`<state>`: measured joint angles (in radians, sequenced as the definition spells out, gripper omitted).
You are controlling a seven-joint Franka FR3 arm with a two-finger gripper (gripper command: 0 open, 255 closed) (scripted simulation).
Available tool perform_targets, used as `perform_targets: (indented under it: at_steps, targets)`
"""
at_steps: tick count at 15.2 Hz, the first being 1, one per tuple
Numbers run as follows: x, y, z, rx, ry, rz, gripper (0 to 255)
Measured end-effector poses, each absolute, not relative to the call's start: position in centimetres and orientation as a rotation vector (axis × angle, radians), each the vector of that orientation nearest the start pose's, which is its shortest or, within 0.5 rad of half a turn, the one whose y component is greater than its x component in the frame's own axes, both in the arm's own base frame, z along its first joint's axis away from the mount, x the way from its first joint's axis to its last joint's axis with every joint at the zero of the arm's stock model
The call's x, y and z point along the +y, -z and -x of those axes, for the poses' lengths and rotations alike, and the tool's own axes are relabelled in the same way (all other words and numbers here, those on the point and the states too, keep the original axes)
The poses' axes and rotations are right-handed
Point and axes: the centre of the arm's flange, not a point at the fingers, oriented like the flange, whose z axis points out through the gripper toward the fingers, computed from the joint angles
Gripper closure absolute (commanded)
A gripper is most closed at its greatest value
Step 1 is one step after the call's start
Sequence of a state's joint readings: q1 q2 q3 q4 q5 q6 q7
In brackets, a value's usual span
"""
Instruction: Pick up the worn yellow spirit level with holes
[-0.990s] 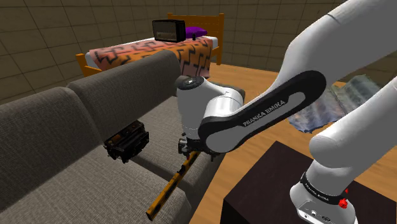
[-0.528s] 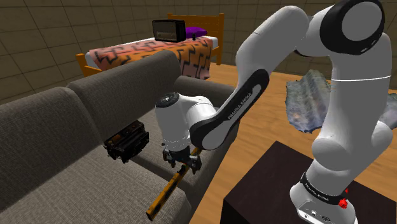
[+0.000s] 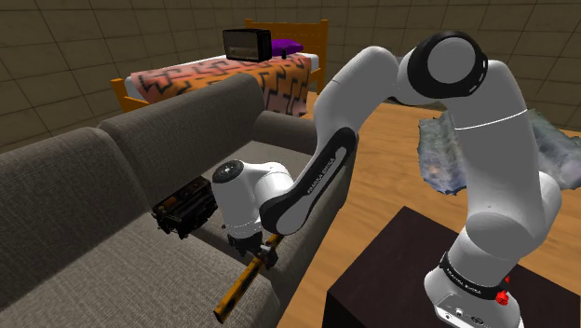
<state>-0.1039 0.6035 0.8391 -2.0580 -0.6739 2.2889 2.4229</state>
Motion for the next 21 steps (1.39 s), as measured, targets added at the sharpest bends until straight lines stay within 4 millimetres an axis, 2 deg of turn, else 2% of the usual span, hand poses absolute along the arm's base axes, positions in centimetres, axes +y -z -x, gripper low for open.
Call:
perform_targets:
  at_steps: [4,5,15,21]
  targets:
    - [37.4,-19.5,-43.7,1.909,0.051,2.597,0]
    - [37.4,-19.3,-43.8,1.909,0.051,2.597,255]
    - [37.4,-19.1,-43.9,1.909,0.052,2.596,255]
    - [37.3,-21.8,-43.7,1.909,0.052,2.596,255]
